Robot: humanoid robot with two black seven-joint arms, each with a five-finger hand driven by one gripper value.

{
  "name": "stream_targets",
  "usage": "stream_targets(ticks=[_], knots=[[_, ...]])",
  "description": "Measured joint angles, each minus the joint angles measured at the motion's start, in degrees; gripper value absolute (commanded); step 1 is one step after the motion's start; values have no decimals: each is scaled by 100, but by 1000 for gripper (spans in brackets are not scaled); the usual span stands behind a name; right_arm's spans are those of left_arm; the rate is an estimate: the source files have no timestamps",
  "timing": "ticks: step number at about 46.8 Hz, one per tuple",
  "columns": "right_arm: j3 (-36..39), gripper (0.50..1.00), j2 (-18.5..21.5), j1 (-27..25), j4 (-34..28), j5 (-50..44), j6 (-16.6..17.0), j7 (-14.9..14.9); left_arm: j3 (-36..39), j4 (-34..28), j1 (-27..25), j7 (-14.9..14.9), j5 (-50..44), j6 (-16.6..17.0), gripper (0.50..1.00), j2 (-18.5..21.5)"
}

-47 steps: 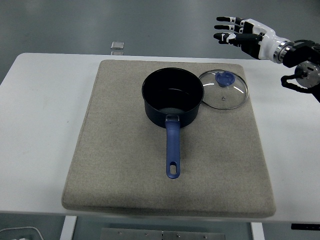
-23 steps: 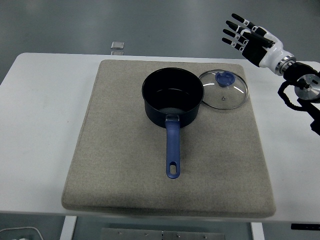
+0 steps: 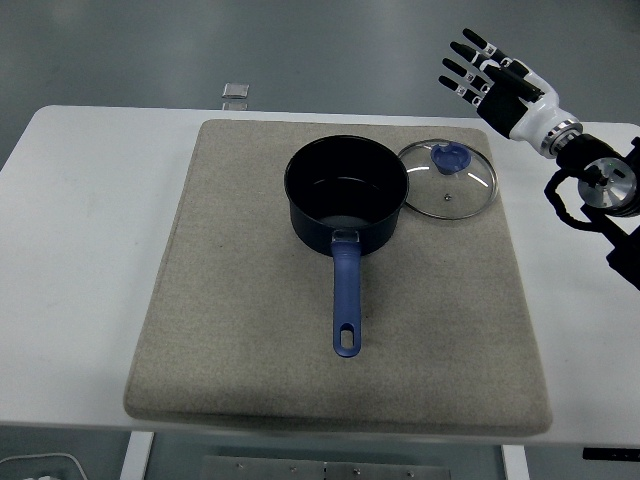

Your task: Lift the pot lid and place it to the right of the pot.

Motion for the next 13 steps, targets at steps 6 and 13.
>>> stream_targets(ticks=[6, 13], knots=[[-5, 917, 0, -37, 0, -45, 35, -2, 0, 0, 0, 0, 0, 0, 1000, 0], [-3, 917, 1, -72, 0, -66, 49, -5, -1, 0, 0, 0, 0, 0, 1000, 0]])
